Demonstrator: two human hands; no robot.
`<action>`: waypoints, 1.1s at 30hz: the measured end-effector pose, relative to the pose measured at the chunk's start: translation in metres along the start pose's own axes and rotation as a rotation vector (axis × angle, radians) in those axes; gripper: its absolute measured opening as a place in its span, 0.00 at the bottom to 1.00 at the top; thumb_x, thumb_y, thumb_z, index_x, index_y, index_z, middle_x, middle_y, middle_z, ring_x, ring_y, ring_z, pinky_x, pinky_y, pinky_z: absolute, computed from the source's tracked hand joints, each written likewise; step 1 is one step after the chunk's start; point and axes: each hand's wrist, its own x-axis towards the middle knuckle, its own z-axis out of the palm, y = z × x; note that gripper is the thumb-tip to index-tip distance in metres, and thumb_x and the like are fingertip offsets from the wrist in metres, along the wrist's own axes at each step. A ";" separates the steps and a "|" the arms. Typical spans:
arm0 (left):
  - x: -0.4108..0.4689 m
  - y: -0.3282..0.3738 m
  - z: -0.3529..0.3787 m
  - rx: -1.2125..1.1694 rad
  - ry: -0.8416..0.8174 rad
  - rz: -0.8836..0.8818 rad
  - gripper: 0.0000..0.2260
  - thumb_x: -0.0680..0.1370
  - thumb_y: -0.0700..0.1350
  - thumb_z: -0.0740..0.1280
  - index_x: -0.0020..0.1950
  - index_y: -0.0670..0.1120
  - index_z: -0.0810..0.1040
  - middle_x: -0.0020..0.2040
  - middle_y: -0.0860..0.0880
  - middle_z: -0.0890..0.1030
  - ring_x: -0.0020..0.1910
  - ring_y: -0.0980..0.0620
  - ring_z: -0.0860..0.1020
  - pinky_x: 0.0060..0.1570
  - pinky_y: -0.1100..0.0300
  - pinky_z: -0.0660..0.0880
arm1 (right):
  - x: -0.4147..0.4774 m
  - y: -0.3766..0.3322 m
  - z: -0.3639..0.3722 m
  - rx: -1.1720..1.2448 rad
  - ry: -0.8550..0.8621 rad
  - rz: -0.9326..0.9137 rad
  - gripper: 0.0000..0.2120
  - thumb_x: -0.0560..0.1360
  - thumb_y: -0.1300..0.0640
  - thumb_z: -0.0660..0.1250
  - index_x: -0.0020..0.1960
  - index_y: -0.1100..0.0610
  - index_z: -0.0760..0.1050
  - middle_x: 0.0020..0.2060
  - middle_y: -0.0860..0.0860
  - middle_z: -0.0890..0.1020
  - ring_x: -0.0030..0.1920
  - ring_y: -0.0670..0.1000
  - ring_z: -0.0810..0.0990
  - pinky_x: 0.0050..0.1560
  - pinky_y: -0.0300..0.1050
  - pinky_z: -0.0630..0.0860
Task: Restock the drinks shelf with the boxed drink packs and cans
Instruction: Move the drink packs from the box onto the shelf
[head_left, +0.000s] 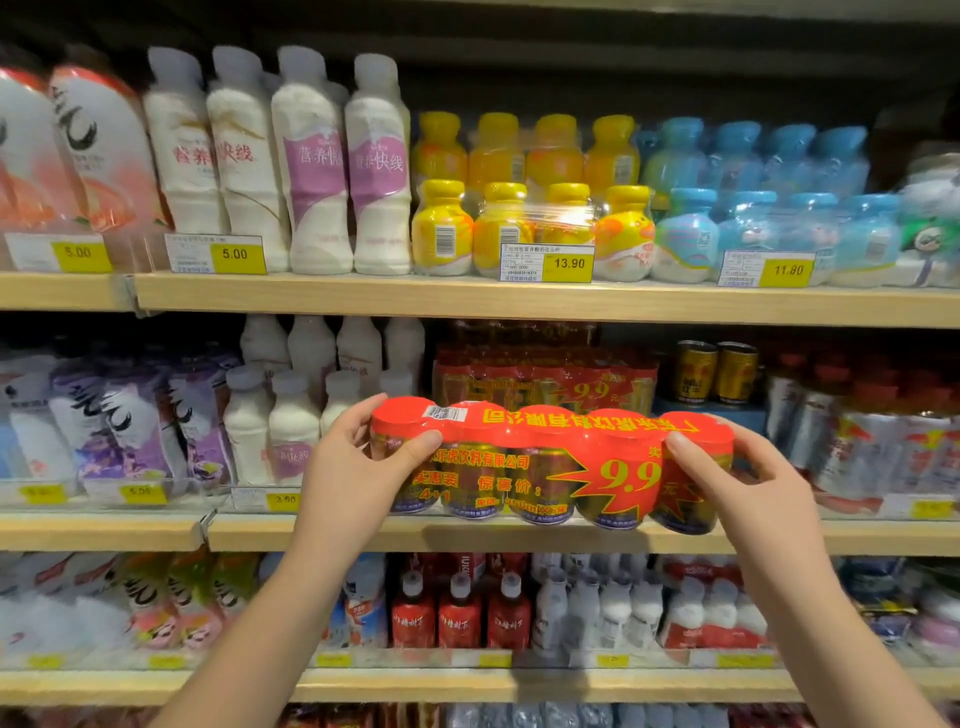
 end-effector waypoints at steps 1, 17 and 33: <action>0.002 0.000 0.003 0.003 0.003 -0.001 0.34 0.69 0.54 0.78 0.73 0.51 0.73 0.60 0.58 0.79 0.59 0.63 0.78 0.58 0.62 0.76 | 0.006 0.000 -0.001 0.003 0.003 -0.003 0.23 0.70 0.45 0.79 0.63 0.45 0.80 0.53 0.42 0.85 0.51 0.41 0.84 0.47 0.41 0.77; 0.034 -0.014 0.065 0.091 0.099 -0.051 0.32 0.71 0.55 0.77 0.72 0.52 0.71 0.62 0.53 0.81 0.59 0.56 0.79 0.60 0.55 0.77 | 0.090 0.044 -0.007 0.006 -0.045 -0.018 0.22 0.67 0.41 0.80 0.59 0.38 0.80 0.56 0.42 0.85 0.61 0.47 0.82 0.64 0.57 0.79; 0.064 -0.046 0.101 0.327 0.152 -0.081 0.40 0.69 0.65 0.74 0.74 0.45 0.68 0.61 0.49 0.81 0.60 0.49 0.79 0.60 0.47 0.78 | 0.137 0.097 0.009 -0.129 -0.079 0.049 0.30 0.69 0.38 0.77 0.66 0.49 0.77 0.54 0.43 0.83 0.54 0.46 0.81 0.61 0.54 0.77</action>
